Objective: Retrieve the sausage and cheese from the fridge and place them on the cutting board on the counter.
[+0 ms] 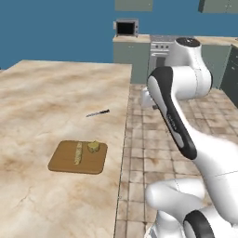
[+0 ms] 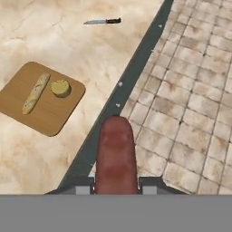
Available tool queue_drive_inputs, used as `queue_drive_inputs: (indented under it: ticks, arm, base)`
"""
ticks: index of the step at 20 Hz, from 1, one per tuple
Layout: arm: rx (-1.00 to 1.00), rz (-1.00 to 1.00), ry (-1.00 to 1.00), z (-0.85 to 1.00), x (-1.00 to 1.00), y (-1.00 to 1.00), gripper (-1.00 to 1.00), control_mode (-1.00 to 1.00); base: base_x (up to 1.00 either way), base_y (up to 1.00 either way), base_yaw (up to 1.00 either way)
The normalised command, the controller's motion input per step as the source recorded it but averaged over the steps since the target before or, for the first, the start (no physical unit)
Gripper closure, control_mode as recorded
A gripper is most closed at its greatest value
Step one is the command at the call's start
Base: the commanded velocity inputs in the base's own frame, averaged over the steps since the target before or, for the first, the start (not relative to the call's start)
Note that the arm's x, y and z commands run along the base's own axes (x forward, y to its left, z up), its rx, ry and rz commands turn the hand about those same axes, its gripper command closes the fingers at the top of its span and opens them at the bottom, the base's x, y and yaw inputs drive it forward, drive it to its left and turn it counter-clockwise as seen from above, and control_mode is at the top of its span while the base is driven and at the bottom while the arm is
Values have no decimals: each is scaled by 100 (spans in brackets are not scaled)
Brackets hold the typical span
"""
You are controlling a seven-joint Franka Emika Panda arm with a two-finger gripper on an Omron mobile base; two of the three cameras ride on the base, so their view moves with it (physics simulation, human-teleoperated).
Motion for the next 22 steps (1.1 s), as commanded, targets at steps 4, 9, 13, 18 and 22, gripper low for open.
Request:
queue_drive_inputs:
  ticks: [4,9,13,18,22]
  arm:
    - [-20,22,35,-18,8,73,100,-100]
    - [-12,21,17,-24,-1,55,100,-100]
    - [-2,19,22,-30,-11,26,100,-100]
    - [13,22,7,-56,18,21,100,-100]
    - [16,19,-1,-34,6,29,100,-100]
  base:
    - [0,0,0]
    - [0,0,0]
    - [0,0,0]
    - [0,0,0]
    - [0,0,0]
